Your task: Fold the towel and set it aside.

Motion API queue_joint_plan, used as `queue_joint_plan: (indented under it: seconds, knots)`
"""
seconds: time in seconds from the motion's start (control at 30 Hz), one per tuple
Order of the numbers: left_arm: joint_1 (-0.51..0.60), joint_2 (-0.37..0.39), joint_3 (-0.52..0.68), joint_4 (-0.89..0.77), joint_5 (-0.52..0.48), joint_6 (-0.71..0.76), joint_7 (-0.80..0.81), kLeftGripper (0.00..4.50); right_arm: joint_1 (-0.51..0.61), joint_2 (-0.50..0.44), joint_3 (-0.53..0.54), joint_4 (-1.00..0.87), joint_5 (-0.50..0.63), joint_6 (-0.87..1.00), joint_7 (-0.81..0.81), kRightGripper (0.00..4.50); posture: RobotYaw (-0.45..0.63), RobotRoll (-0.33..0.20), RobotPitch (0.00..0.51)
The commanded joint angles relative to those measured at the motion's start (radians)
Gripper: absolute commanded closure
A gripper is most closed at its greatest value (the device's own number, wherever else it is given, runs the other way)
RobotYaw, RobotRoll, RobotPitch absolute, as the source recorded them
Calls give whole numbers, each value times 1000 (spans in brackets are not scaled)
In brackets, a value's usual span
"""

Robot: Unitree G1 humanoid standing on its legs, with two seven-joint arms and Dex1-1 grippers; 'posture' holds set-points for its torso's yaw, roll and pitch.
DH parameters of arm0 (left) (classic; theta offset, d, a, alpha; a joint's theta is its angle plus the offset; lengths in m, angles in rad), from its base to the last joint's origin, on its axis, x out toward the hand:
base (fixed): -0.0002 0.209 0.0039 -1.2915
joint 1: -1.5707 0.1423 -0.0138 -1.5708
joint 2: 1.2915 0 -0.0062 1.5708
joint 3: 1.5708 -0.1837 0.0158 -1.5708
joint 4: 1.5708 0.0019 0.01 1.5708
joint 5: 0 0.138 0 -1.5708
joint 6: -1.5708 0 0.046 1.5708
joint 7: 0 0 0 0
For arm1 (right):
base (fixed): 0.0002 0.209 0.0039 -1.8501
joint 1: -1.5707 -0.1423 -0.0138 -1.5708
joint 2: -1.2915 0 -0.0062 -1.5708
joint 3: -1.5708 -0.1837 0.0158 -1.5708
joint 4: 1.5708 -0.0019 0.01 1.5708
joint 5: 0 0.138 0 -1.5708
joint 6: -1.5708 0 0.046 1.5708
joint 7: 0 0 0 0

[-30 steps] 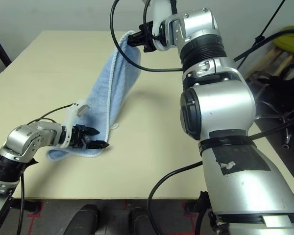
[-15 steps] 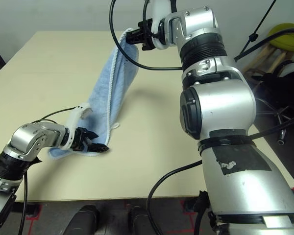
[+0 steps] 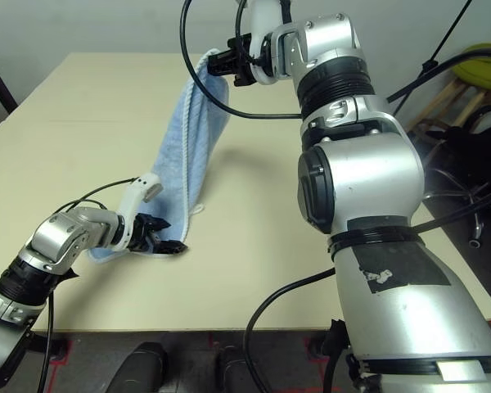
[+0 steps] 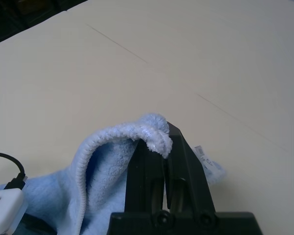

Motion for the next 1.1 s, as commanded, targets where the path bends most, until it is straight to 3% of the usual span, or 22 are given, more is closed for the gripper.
queue_joint_plan:
  seconds: [0.03,0.27,0.47,0.8,1.1]
  knots:
    - [36,7,-59,19,20,4,-13,2153,-14,6,-12,11,9,-11,-3,4500,97,0,122]
    - [29,41,-57,7,19,-18,-66,4466,0,-23,-10,4,5,3,4,4500,85,0,110]
    - [20,78,-12,-27,-17,-10,-124,4466,21,-57,-3,-2,0,13,12,4500,74,0,101]
    - [-40,184,142,-122,-187,86,-233,4466,118,-140,51,-51,-29,55,101,4500,83,0,80]
    - [-157,278,171,170,-93,-143,-307,4466,167,-192,73,-113,-30,113,146,4500,87,0,73]
